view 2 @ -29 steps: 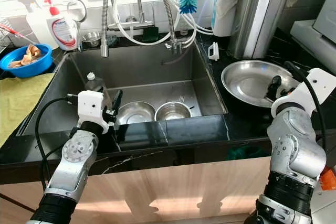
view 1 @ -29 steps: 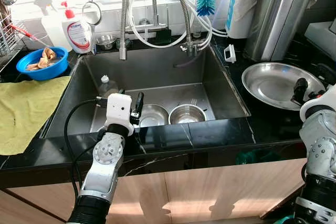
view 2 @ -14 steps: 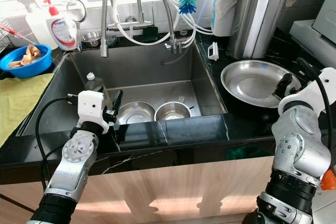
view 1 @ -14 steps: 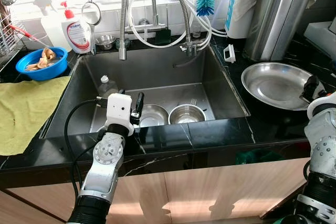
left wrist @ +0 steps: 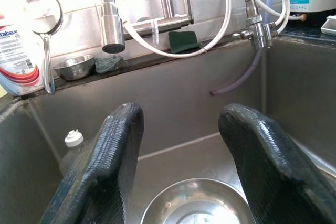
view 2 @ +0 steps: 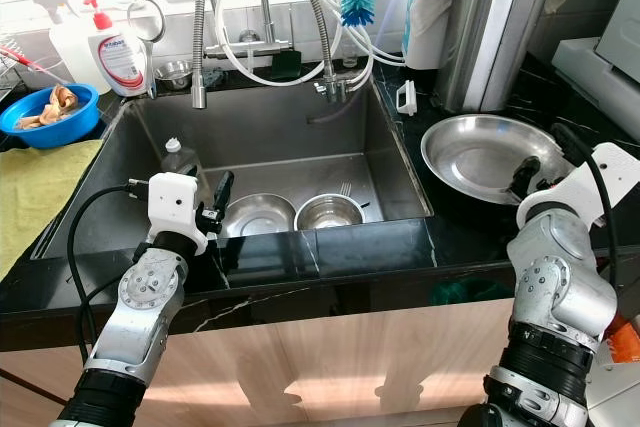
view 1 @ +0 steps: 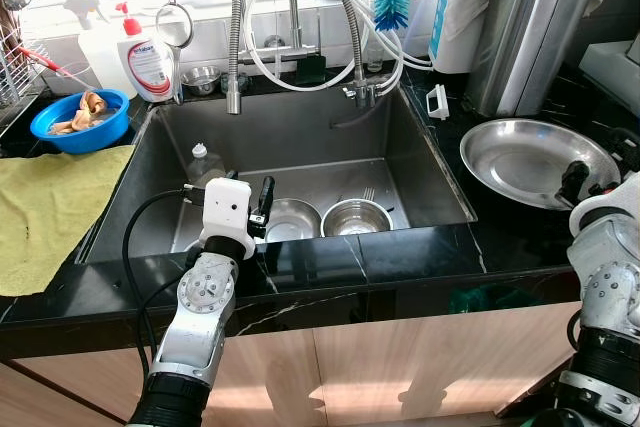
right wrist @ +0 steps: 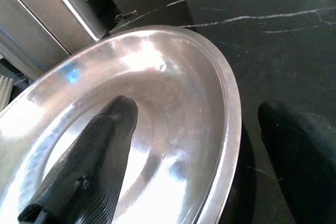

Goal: Kitchen organization

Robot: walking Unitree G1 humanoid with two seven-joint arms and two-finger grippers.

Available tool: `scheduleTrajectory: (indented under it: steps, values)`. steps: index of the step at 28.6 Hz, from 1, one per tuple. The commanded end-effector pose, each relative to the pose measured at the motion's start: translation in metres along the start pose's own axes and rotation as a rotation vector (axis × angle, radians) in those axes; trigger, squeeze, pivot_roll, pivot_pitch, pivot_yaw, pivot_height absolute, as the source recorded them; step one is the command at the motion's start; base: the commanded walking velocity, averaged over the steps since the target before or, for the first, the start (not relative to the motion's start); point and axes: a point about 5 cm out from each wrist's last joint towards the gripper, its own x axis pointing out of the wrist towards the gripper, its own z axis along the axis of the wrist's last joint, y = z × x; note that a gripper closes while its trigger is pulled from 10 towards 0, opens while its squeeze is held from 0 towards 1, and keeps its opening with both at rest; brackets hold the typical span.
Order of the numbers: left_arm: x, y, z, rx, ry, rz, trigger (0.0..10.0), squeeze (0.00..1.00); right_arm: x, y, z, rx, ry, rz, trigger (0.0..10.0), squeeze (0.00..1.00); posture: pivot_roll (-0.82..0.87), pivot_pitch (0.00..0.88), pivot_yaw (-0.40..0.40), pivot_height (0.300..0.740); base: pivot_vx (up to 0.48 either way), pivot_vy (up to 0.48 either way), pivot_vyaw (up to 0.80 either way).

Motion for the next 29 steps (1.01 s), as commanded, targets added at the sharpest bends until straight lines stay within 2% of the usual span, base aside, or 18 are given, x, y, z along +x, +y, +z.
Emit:
scheduleTrajectory:
  steps: [1, 3, 4, 29]
  values:
    - [0.0019, 0.0039, 0.0014, 0.005, 0.000, 0.006, 10.0, 0.00, 0.0006, 0.0048, 0.0011, 0.014, 0.002, 0.015, 10.0, 0.00, -0.12, 0.000, 0.063, 0.740, 0.000, 0.000, 0.00]
    - [0.0018, 0.0038, 0.0012, 0.005, 0.001, 0.005, 10.0, 0.00, 0.0012, 0.0049, 0.0005, 0.018, 0.005, 0.017, 9.9, 0.00, -0.12, 0.000, 0.063, 0.740, 0.000, 0.000, 0.00]
    - [0.0018, 0.0038, 0.0012, 0.005, 0.001, 0.005, 10.0, 0.00, 0.0012, 0.0053, 0.0004, 0.024, 0.006, 0.021, 0.0, 0.00, -0.12, 0.000, 0.062, 0.740, 0.000, 0.000, 0.00]
    - [0.0017, 0.0019, 0.0004, -0.001, 0.008, -0.007, 10.0, 0.00, 0.0035, 0.0117, 0.0035, -0.002, 0.017, 0.042, 0.0, 0.00, -0.12, 0.000, 0.058, 0.740, 0.000, 0.000, 0.00]
